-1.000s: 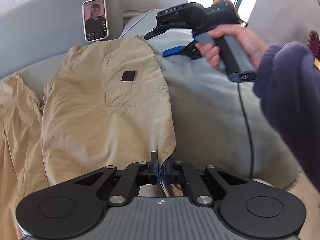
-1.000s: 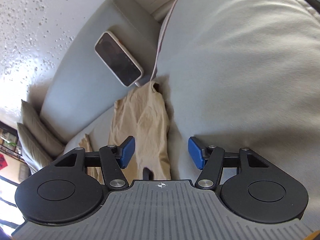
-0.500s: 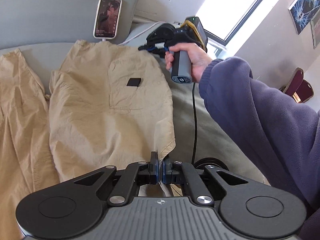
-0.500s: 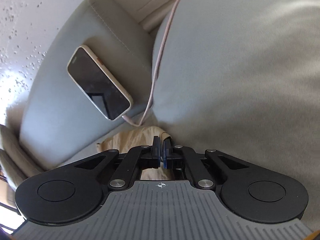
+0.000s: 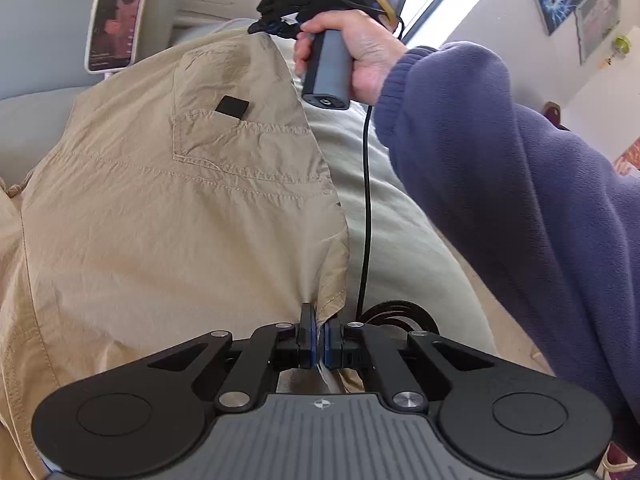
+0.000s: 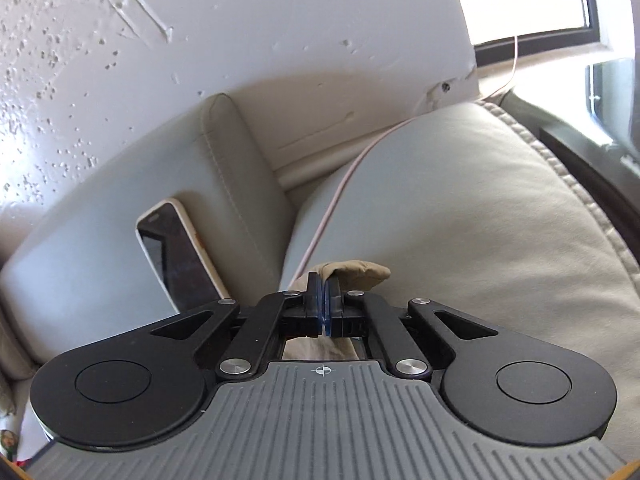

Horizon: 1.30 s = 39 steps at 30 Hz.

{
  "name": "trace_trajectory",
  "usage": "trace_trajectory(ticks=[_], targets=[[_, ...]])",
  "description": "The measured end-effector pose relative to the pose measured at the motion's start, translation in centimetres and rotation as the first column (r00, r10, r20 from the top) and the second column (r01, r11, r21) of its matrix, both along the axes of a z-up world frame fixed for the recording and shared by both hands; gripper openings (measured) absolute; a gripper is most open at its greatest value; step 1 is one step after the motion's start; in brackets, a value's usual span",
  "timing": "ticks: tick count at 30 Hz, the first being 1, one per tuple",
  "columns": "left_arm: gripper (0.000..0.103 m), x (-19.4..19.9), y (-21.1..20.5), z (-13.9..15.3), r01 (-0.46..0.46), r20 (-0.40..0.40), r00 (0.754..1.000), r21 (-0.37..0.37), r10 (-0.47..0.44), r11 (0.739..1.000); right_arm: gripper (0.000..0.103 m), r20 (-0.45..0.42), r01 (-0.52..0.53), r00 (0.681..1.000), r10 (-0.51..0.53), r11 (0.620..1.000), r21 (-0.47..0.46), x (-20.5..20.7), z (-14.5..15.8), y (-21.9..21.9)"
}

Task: Fold clothes

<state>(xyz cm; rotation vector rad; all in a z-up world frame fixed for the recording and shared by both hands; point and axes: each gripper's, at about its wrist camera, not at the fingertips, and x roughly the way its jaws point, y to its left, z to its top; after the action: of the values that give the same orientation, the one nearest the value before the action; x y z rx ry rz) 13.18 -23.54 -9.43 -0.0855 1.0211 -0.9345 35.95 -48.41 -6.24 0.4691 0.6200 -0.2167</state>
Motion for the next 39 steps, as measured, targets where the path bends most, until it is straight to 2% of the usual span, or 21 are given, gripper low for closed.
trace_trajectory(ticks=[2,4,5,6,7,8,9,10,12,15,18,20,22,25,28,32,33,35,36,39], targets=[[0.003,0.0,-0.5,-1.1,0.005,-0.042,0.999,0.031,-0.004,1.000,0.001,-0.063,0.000,0.998,-0.002,1.000,-0.024,-0.1,-0.6,-0.4],[0.010,0.1,-0.8,-2.3,0.003,-0.096,0.995,0.062,0.003,0.998,0.009,-0.157,0.002,0.988,-0.006,1.000,-0.024,0.0,-1.6,-0.9],[0.020,0.0,-0.7,-2.7,-0.005,-0.125,0.992,0.071,0.013,0.997,0.012,-0.220,0.006,0.975,-0.008,1.000,-0.010,0.1,-2.2,-1.2],[0.027,-0.3,-0.6,-2.6,-0.009,-0.132,0.991,0.074,0.019,0.997,0.015,-0.217,0.017,0.976,-0.017,1.000,-0.001,-0.4,-2.0,-1.3],[0.030,-0.9,-0.2,-2.1,-0.009,-0.108,0.994,0.072,0.017,0.997,0.025,-0.212,0.029,0.977,-0.026,1.000,0.009,-1.0,-1.8,-1.4],[0.038,-1.6,0.2,-1.4,-0.008,-0.073,0.997,0.068,0.013,0.998,0.034,-0.207,0.040,0.978,-0.035,0.999,0.019,-1.6,-1.6,-1.5],[0.043,-2.2,0.7,-0.7,-0.007,-0.040,0.999,0.065,0.009,0.998,0.050,-0.199,0.042,0.979,-0.041,0.999,0.000,-2.6,-0.8,-1.0],[0.044,-2.8,1.4,0.0,-0.007,-0.011,1.000,0.063,0.007,0.998,0.055,-0.191,0.044,0.981,-0.047,0.999,-0.020,-3.6,0.0,-0.5],[0.048,-4.0,3.2,1.5,-0.018,0.037,0.999,0.056,0.016,0.998,0.055,-0.160,0.028,0.986,-0.036,0.998,-0.051,-6.2,2.1,0.9],[0.057,-5.6,6.6,3.3,-0.071,0.102,0.993,0.045,0.066,0.996,0.056,-0.105,0.036,0.994,-0.039,0.999,-0.031,-11.4,5.5,2.5],[0.061,-7.2,10.6,3.6,-0.195,0.115,0.976,0.062,0.187,0.979,0.058,-0.047,0.020,0.999,-0.020,1.000,-0.005,-18.0,9.2,4.4],[0.064,-8.2,13.3,3.5,-0.283,0.120,0.954,0.076,0.273,0.956,0.062,-0.012,-0.008,1.000,0.008,1.000,0.016,-22.4,11.0,6.2],[0.066,-9.3,16.0,3.5,-0.368,0.126,0.926,0.089,0.357,0.925,0.074,0.022,-0.051,0.998,0.050,0.998,0.042,-26.3,12.5,8.1],[0.069,-10.9,20.0,3.5,-0.490,0.137,0.869,0.108,0.476,0.865,0.076,0.058,-0.161,0.986,0.156,0.983,0.093,-31.0,13.1,11.6],[0.068,-12.3,24.1,3.1,-0.607,0.137,0.794,0.124,0.592,0.785,0.077,0.044,-0.219,0.976,0.215,0.965,0.141,-33.6,11.8,15.1],[0.066,-12.7,28.9,0.4,-0.733,0.065,0.677,0.151,0.733,0.663,0.077,-0.031,-0.250,0.964,0.263,0.943,0.221,-35.5,8.2,19.4],[0.066,-12.6,29.5,-0.4,-0.744,0.047,0.663,0.155,0.747,0.650,0.077,-0.063,-0.248,0.961,0.270,0.939,0.240,-35.6,7.1,20.3],[0.066,-12.5,30.2,-1.5,-0.750,0.021,0.654,0.147,0.756,0.644,0.077,-0.117,-0.256,0.948,0.297,0.927,0.273,-35.8,4.9,22.0],[0.066,-12.4,30.1,-2.0,-0.746,0.010,0.659,0.138,0.752,0.652,0.077,-0.141,-0.263,0.940,0.312,0.922,0.284,-35.9,3.9,22.7],[0.066,-11.8,29.1,-3.1,-0.714,-0.016,0.695,0.102,0.719,0.693,0.077,-0.199,-0.264,0.921,0.334,0.914,0.308,-36.3,1.8,24.1]])
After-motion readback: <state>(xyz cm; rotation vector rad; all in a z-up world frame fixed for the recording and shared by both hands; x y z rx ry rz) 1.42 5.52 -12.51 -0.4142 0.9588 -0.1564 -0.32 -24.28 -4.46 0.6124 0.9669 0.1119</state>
